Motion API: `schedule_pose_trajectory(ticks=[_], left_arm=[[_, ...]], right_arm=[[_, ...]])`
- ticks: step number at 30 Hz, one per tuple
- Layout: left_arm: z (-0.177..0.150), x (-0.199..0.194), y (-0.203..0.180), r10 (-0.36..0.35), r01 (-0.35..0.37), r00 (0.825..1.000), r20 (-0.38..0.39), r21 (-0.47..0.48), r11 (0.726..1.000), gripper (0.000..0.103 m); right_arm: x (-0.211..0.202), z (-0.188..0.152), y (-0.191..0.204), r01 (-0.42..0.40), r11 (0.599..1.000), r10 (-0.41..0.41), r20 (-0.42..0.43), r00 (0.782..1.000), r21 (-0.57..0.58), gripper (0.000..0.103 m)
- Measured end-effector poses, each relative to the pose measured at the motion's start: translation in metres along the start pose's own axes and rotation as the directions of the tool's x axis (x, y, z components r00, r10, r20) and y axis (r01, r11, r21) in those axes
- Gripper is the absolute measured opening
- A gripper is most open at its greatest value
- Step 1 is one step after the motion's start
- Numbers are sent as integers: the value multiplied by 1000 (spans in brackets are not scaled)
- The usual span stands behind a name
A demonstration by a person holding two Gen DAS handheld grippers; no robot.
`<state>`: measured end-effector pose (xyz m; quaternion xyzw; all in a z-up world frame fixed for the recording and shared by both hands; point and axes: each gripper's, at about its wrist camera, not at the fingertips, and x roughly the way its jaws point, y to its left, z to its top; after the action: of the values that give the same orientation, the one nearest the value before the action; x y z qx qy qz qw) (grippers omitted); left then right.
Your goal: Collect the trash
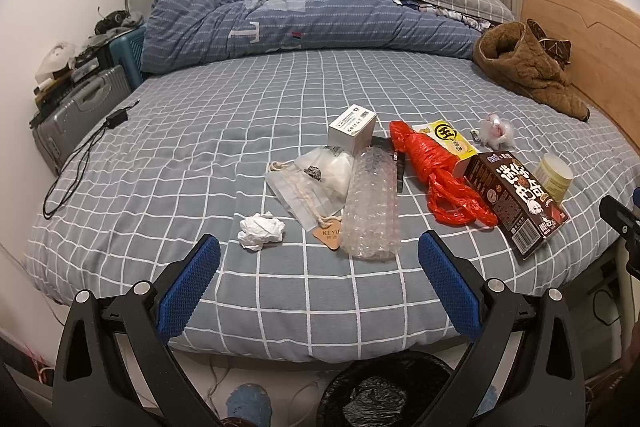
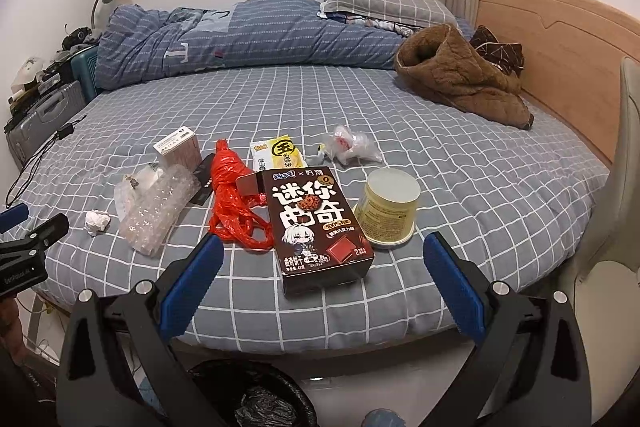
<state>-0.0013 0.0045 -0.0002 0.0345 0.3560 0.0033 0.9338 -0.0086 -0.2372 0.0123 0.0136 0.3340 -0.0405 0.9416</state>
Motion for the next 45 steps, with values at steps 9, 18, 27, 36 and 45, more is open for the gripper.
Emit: schedule_pose_trajectory(ticks=[9,18,27,36,45], left_arm=[[1,0,-1,0,0,1000,1,-1,1000,97],[1,0,0,0,0,1000,1,-2,1000,97],[3,1,1,2,-2,1000,2,0,1000,97],[4,31,31,55,-56,998,-41,-38,998,97],[-3,74,67,86,-95,990,-109,-76,993,97]], right_arm=[[0,0,0,-1,1000,1,0,1000,-1,96],[-1,1,0,-1,1000,1,1,1000,0,96],[-4,5,8,-22,1000,22,7,1000,-15,96],[38,22,24,-34,994,32,-25,999,-101,96],[96,11,6,-34,997,24,-145,989,-65,96]])
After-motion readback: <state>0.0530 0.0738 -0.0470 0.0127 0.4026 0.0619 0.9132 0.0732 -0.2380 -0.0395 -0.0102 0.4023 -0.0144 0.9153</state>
